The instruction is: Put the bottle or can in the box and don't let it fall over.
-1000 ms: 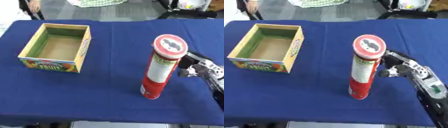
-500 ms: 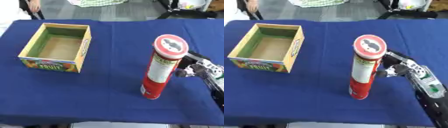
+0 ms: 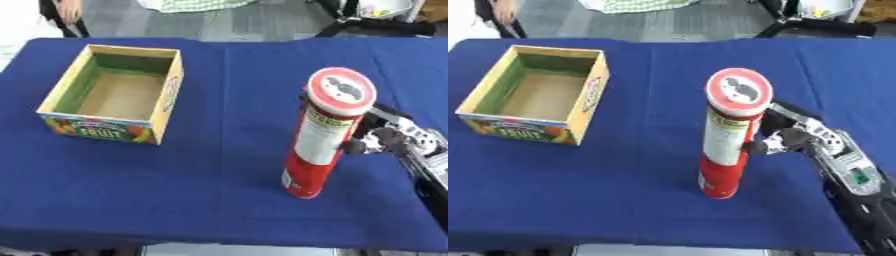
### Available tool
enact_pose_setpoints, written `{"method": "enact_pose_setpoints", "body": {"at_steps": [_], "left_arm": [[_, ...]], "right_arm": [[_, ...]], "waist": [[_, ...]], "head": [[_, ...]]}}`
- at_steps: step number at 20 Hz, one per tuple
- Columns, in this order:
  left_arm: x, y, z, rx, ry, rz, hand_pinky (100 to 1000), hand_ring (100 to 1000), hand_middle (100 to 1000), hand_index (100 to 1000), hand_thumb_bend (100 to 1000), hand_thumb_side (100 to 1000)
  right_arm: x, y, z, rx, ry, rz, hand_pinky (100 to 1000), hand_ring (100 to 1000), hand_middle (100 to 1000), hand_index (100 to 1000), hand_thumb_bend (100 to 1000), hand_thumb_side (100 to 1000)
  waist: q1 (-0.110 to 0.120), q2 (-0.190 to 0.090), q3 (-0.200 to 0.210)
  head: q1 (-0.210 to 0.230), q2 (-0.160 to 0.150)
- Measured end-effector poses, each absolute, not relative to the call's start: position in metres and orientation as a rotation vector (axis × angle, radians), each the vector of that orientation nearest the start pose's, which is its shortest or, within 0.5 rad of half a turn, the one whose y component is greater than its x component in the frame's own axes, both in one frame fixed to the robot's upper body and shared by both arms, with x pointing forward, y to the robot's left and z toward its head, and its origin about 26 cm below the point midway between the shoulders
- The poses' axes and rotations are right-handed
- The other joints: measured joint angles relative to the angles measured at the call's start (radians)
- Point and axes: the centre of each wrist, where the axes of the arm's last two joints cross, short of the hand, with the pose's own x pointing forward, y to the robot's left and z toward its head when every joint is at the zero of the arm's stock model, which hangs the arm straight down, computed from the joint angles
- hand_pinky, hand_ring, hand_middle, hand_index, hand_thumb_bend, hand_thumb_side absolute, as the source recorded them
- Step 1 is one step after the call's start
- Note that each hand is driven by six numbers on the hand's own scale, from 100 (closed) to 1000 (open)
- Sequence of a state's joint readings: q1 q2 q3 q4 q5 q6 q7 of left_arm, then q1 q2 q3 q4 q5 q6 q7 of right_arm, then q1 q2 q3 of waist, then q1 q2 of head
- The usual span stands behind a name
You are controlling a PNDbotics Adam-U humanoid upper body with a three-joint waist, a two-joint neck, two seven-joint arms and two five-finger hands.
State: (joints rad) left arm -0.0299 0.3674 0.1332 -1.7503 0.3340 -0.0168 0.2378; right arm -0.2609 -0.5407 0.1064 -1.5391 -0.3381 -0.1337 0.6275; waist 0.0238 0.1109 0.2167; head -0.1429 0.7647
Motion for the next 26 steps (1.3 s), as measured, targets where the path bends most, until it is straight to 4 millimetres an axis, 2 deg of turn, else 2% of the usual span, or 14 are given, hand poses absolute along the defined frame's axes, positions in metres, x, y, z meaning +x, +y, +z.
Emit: {"method": "enact_pose_setpoints", "body": {"at_steps": [7, 12, 26], "left_arm": [[0.279, 0.349, 0.082, 0.243, -1.821, 0.230, 713, 1000, 915, 846, 491, 891], [0.279, 0.348, 0.082, 0.241, -1.820, 0.232, 713, 1000, 915, 846, 491, 891], [0.279, 0.348, 0.082, 0.240, -1.820, 0.233, 713, 1000, 914, 846, 491, 890]], "right_arm": [[0.337, -0.328, 0.097, 0.407, -1.701, 0.898, 905, 1000, 1000, 897, 890, 449], [0.337, -0.328, 0.097, 0.422, -1.696, 0.919, 916, 1000, 1000, 890, 885, 489], [0.337, -0.320, 0.096, 0.477, -1.687, 0.961, 917, 1000, 1000, 893, 892, 501]], "waist": [[0.000, 0.000, 0.001], [-0.001, 0.000, 0.001], [-0.001, 0.000, 0.002]], "head": [[0.000, 0.000], [0.000, 0.000], [0.000, 0.000]]}}
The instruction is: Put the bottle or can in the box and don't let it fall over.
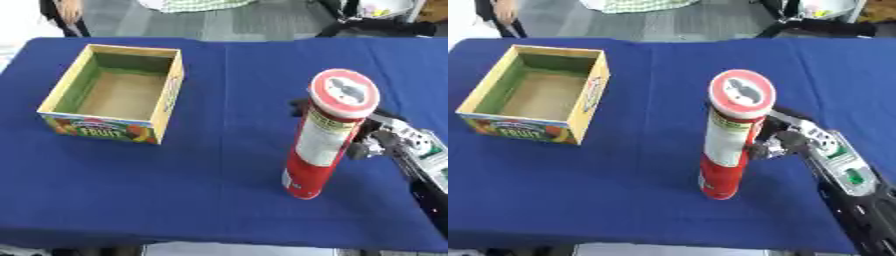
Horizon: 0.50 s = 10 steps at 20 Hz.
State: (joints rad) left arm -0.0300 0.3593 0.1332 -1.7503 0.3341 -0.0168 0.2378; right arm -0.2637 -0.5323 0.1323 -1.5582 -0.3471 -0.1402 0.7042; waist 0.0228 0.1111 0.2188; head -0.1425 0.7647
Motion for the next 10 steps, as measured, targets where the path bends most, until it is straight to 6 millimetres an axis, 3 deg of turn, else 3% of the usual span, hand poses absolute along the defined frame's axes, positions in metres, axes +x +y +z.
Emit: {"method": "enact_pose_setpoints", "body": {"at_steps": [10], "left_arm": [[0.2792, 0.3482, 0.0819, 0.240, -1.820, 0.233, 714, 1000, 913, 846, 492, 891]], "right_arm": [[0.3367, -0.3125, 0.0936, 0.485, -1.673, 0.973, 915, 1000, 1000, 876, 902, 484]], "waist": [[0.000, 0.000, 0.001]], "head": [[0.000, 0.000]]}}
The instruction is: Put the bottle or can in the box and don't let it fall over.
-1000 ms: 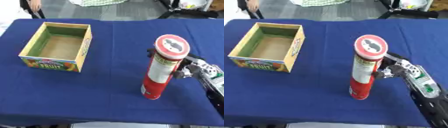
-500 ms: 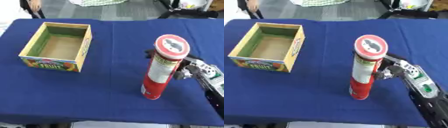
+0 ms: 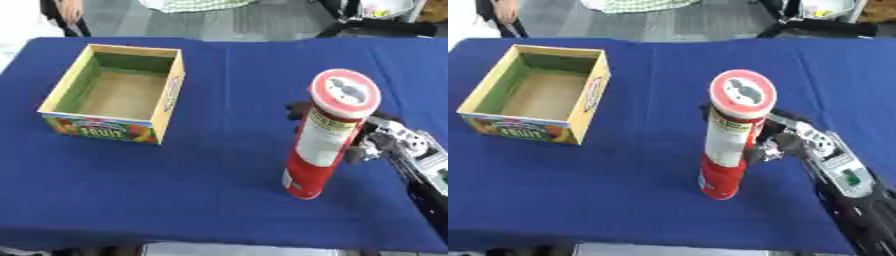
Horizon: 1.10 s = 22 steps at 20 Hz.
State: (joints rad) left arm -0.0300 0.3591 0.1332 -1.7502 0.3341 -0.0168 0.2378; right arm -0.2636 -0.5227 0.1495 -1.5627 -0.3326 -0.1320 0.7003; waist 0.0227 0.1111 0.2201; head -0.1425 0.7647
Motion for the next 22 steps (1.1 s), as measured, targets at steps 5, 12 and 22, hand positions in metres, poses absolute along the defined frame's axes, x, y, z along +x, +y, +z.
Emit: {"method": "enact_pose_setpoints", "body": {"at_steps": [5, 12, 22], "left_arm": [[0.279, 0.348, 0.082, 0.240, -1.820, 0.233, 714, 1000, 913, 846, 491, 891], [0.279, 0.348, 0.082, 0.240, -1.820, 0.233, 714, 1000, 913, 846, 490, 892], [0.279, 0.348, 0.082, 0.240, -1.820, 0.234, 715, 1000, 913, 846, 490, 892]], "right_arm": [[0.336, -0.308, 0.091, 0.487, -1.660, 0.975, 917, 1000, 1000, 857, 908, 483], [0.336, -0.303, 0.089, 0.495, -1.656, 0.979, 918, 1000, 1000, 815, 920, 479], [0.336, -0.297, 0.085, 0.500, -1.657, 0.975, 911, 1000, 1000, 687, 955, 353]], "waist": [[0.000, 0.000, 0.000], [0.000, 0.000, 0.000], [0.000, 0.001, 0.001]], "head": [[0.000, 0.000], [0.000, 0.000], [0.000, 0.000]]}}
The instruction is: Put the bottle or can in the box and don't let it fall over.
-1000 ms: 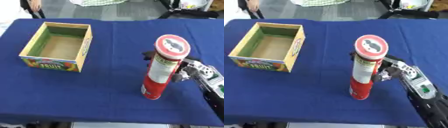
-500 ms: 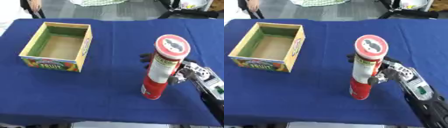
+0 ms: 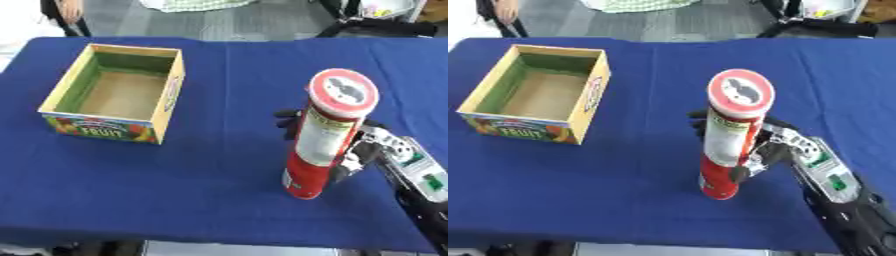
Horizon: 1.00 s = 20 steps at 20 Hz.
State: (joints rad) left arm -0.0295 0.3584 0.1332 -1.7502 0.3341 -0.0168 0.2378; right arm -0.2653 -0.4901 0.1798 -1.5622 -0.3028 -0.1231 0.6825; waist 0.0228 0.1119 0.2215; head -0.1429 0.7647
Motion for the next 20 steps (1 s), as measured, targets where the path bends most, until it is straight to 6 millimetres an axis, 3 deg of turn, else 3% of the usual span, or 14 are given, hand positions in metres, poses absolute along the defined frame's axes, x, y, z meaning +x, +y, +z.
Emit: {"method": "enact_pose_setpoints", "body": {"at_steps": [3, 8, 9, 11, 20], "left_arm": [[0.2791, 0.3482, 0.0817, 0.240, -1.820, 0.234, 715, 1000, 913, 846, 490, 892], [0.2791, 0.3482, 0.0817, 0.240, -1.820, 0.234, 715, 1000, 913, 846, 490, 892], [0.2791, 0.3482, 0.0817, 0.240, -1.819, 0.234, 715, 1000, 913, 846, 490, 891], [0.2791, 0.3482, 0.0817, 0.240, -1.819, 0.234, 715, 1000, 913, 846, 489, 892], [0.2791, 0.3482, 0.0817, 0.240, -1.819, 0.234, 716, 1000, 913, 846, 490, 892]], "right_arm": [[0.3372, -0.2963, 0.0853, 0.495, -1.658, 0.962, 906, 1000, 1000, 658, 919, 304], [0.3376, -0.2957, 0.0850, 0.485, -1.654, 0.945, 906, 1000, 1000, 655, 912, 299], [0.3378, -0.2954, 0.0852, 0.484, -1.654, 0.944, 891, 1000, 1000, 573, 789, 195], [0.3380, -0.2953, 0.0847, 0.479, -1.653, 0.924, 886, 1000, 1000, 552, 743, 151], [0.3383, -0.2934, 0.0830, 0.479, -1.653, 0.827, 884, 1000, 1000, 510, 671, 100]], "waist": [[0.000, 0.000, 0.000], [0.000, 0.000, 0.000], [0.000, 0.000, 0.000], [0.000, 0.000, 0.000], [0.000, 0.000, 0.000]], "head": [[0.000, 0.000], [0.000, 0.000], [0.000, 0.000], [0.001, 0.000], [0.004, 0.000]]}}
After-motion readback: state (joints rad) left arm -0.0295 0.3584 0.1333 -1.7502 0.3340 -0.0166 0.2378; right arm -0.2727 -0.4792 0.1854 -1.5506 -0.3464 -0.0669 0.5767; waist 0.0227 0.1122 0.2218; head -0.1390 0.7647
